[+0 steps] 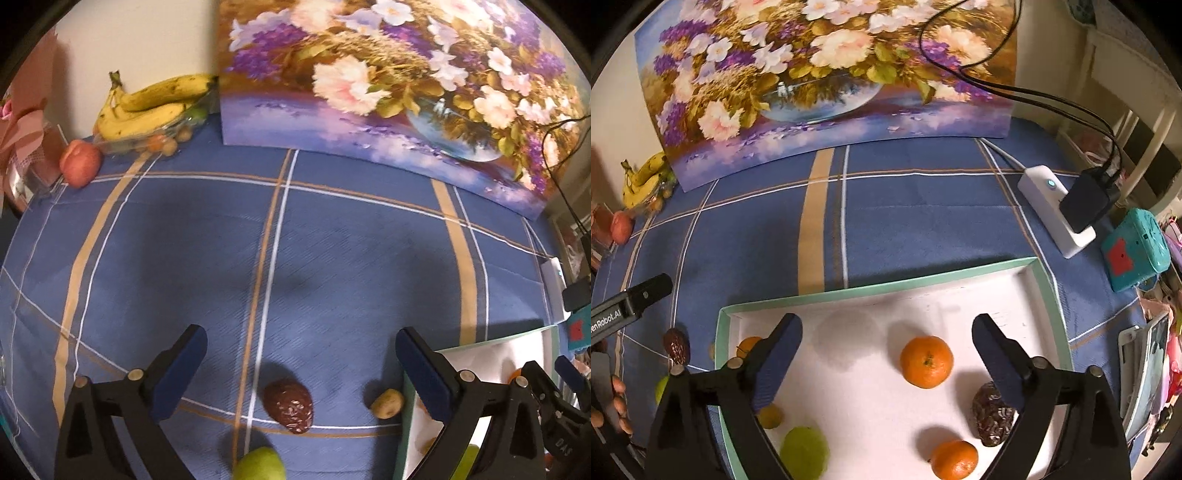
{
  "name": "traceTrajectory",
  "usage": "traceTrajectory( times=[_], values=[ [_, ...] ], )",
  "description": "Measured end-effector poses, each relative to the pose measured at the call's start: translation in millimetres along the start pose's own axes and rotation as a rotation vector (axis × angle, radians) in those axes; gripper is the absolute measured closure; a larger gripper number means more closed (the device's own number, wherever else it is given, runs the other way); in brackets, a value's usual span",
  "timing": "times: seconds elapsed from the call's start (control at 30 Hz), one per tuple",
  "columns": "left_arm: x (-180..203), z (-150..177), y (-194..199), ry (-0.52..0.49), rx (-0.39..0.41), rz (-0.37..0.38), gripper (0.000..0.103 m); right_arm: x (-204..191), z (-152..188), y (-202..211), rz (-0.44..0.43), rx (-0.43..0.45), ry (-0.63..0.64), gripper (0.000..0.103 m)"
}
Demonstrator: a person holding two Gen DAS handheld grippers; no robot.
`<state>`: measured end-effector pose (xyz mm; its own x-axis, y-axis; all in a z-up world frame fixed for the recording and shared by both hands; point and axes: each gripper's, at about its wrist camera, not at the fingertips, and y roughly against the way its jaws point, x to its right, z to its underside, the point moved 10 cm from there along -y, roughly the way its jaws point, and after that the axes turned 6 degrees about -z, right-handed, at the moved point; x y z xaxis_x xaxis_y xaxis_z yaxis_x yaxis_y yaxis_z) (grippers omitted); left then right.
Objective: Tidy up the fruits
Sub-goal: 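Lift both open tools out of the tray toward the pear and dates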
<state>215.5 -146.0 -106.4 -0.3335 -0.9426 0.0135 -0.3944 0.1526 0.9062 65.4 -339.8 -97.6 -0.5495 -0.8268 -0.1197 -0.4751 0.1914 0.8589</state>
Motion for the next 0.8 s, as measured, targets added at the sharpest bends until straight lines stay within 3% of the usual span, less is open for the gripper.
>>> traceTrajectory(
  times=[0.37, 0.6, 0.8],
  values=[
    [-12.7, 10.4, 11.4, 0.035, -0.027, 0.003, 0.000, -26.4, 0.3, 5.7, 0.000, 0.039, 0.052, 0.009],
    [-19.6, 26.4, 30.9, 0.048, -0.014, -0.007, 0.000, -34.2, 0.3, 30.2, -0.013, 0.076, 0.000, 0.009],
    [-24.6, 45.9, 46.1, 0.015, -0.009, -0.025, 0.000, -42.3, 15.0, 41.1, -0.030, 0.058, -0.031, 0.008]
  ],
)
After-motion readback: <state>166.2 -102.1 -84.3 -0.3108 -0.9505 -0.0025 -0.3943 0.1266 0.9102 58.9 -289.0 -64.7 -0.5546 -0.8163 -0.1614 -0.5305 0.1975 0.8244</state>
